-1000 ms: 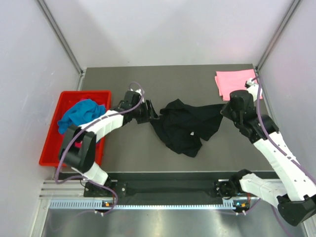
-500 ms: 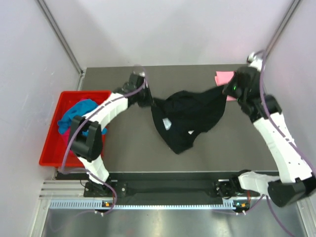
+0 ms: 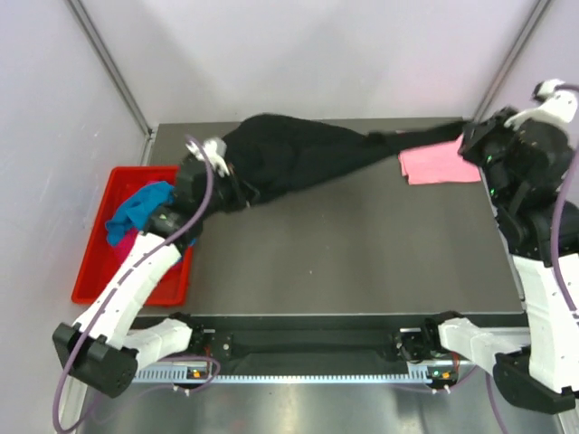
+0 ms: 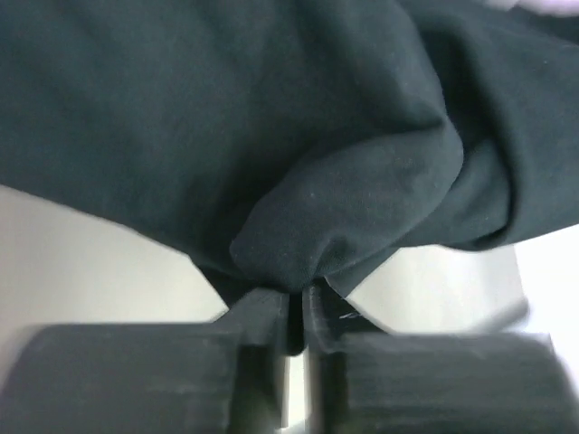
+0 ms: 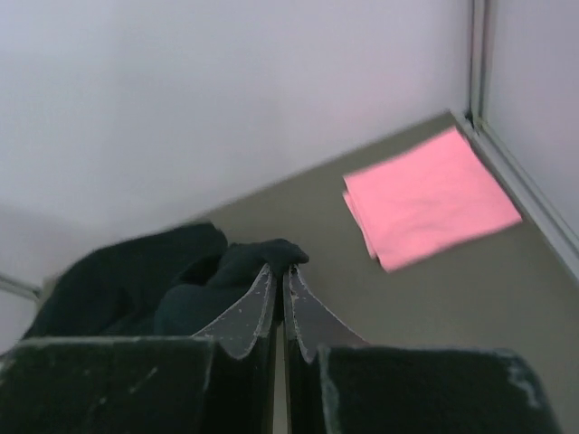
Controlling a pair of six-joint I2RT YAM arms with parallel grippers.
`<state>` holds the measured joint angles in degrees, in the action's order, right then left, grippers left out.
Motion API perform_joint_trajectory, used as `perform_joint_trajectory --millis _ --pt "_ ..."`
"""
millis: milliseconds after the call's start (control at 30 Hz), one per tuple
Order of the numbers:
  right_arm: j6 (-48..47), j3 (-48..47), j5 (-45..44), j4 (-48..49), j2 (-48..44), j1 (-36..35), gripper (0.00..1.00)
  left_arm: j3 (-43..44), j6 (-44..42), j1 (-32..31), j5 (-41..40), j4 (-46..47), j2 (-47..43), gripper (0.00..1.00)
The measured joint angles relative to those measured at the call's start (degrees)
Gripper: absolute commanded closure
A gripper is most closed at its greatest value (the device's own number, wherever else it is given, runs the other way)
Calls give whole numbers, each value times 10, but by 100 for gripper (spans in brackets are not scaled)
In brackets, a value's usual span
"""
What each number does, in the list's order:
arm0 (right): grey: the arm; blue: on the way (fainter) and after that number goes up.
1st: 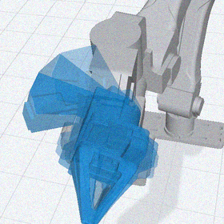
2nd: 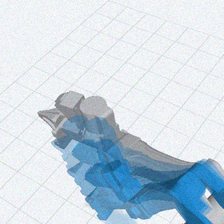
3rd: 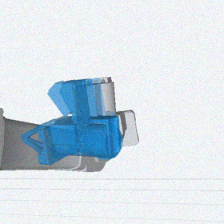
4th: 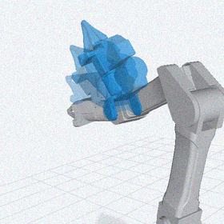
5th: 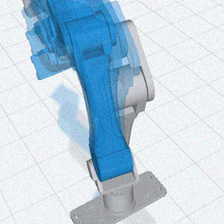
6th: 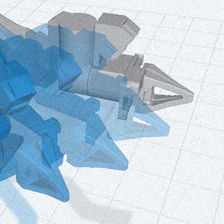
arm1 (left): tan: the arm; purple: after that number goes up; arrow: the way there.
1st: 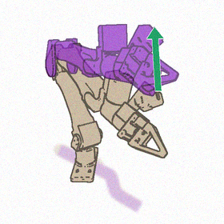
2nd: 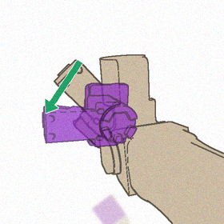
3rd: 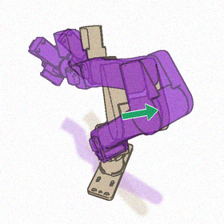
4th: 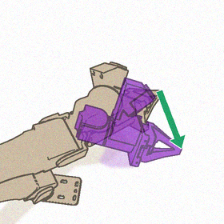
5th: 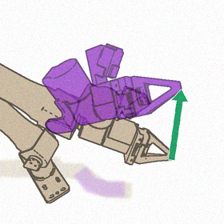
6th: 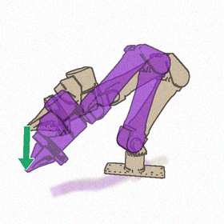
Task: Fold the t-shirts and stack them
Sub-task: Flatten the tshirt out
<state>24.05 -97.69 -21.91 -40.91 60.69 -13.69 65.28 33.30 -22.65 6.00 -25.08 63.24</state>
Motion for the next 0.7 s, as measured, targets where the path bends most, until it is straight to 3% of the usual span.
perform_joint_trajectory --millis 100,200,267,433,700 --pt "1 93 19 -32 -42 0 100 -159 31 -9 68 10 -5 48" --pt "6 177 43 -76 -63 0 100 -250 48 -14 108 -26 1 37" --pt "11 226 61 -104 -66 0 100 -250 47 -14 110 -49 -1 35" --pt "28 316 99 -137 -101 0 100 -129 18 -14 66 -64 30 36" --pt "40 370 159 -114 -197 0 100 115 -66 -14 35 -29 257 37"
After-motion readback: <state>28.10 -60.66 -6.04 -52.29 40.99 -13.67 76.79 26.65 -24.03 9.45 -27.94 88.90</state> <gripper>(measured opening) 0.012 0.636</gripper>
